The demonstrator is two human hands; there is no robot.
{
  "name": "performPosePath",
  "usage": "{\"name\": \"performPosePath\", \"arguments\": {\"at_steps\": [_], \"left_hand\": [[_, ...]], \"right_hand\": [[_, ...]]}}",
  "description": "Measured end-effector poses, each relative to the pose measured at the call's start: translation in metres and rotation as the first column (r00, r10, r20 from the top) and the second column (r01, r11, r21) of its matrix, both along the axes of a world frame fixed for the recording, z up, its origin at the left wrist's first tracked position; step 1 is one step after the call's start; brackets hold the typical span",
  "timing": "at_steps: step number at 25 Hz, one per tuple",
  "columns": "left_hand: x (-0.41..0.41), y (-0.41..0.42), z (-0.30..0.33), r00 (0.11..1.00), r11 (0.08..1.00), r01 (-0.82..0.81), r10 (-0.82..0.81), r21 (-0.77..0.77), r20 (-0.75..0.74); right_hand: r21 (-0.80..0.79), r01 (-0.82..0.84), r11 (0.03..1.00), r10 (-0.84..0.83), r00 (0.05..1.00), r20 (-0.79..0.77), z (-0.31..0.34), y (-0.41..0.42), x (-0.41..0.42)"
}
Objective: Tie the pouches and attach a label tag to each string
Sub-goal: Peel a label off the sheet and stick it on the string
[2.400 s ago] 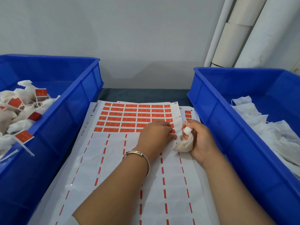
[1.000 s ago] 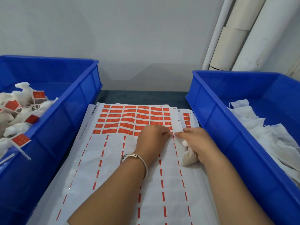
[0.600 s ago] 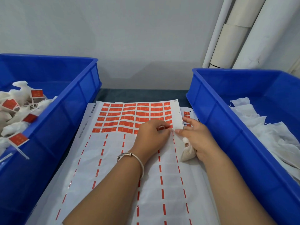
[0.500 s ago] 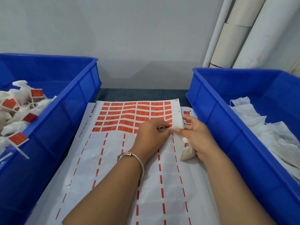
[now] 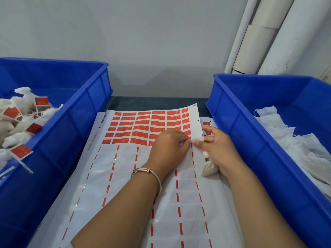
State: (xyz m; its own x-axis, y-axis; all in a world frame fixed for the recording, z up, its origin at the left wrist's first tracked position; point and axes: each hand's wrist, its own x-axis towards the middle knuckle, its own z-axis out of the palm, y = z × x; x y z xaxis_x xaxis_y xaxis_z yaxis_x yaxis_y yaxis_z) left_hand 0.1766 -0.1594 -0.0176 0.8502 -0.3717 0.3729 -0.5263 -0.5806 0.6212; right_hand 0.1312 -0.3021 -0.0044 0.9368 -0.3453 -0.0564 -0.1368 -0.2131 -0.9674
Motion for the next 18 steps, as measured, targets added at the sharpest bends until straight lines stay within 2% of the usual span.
{"name": "performPosePath", "arguments": {"at_steps": [3, 5, 9, 13, 16, 18], "left_hand": [[-0.001, -0.004, -0.001, 0.996, 0.997, -0.081, 0.081, 0.001, 0.043], [0.0, -0.006, -0.002, 0.992, 0.992, -0.126, 0.126, -0.01, 0.019], [0.004, -0.009, 0.003, 0.957, 0.972, -0.212, 0.186, -0.098, -0.223], [0.013, 0.001, 0.009, 0.809, 0.864, -0.439, 0.262, -0.245, -0.527], [0.017, 0.01, 0.015, 0.704, 0.768, -0.572, 0.28, -0.288, -0.652], [0.017, 0.012, 0.021, 0.682, 0.774, -0.574, 0.27, -0.268, -0.68]], "right_hand": [[0.008, -0.005, 1.0, 0.005, 1.0, -0.006, -0.001, -0.001, 0.0], [0.015, -0.004, 1.0, 0.004, 1.0, -0.005, -0.001, -0.001, 0.0], [0.005, 0.018, 1.0, -0.018, 0.999, -0.04, 0.001, -0.001, 0.001], [-0.135, 0.081, 0.987, -0.1, 0.985, -0.14, 0.013, -0.005, -0.001], [-0.268, 0.144, 0.953, -0.174, 0.981, -0.091, 0.032, -0.015, -0.008], [-0.245, 0.106, 0.964, -0.113, 0.994, -0.014, 0.045, -0.016, -0.014]]}}
